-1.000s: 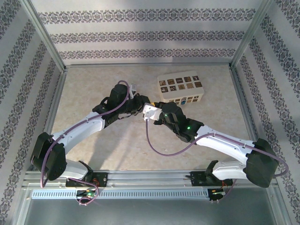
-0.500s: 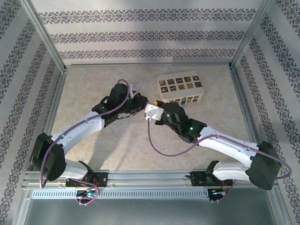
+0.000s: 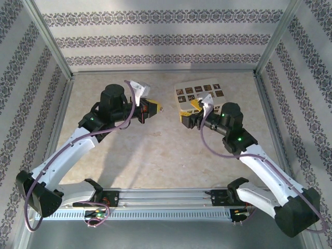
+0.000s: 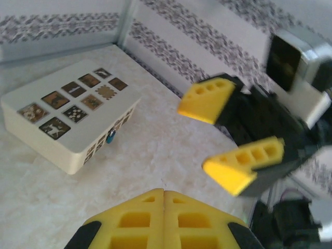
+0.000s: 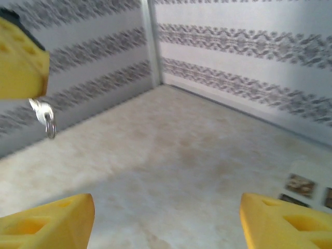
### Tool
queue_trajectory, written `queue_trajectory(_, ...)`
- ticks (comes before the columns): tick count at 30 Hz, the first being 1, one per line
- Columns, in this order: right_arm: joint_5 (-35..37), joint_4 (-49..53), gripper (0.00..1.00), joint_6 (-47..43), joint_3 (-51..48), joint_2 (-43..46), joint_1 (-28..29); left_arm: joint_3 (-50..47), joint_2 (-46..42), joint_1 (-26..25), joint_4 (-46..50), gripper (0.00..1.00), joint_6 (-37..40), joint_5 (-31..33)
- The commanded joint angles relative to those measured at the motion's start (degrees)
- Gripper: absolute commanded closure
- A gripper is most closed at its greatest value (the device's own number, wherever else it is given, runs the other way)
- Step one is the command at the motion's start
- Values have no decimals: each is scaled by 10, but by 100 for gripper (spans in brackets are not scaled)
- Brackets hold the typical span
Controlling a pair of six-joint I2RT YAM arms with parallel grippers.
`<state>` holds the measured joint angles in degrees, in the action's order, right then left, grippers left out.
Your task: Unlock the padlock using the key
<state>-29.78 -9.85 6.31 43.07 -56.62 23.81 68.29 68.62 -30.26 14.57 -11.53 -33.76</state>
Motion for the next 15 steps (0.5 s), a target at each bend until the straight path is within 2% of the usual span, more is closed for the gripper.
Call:
queue_trajectory(1, -197, -98, 26, 170, -1, -21, -24, 23, -3, 5, 66, 100, 150, -70)
queue_trajectory(6, -262, -171, 26, 224, -2, -49, -22, 50, 4, 12, 85, 100, 196, -123)
queue_trajectory(15, -280, -192, 33, 204, 22, -92, 30, 85, 26, 13, 125, 100, 209, -147)
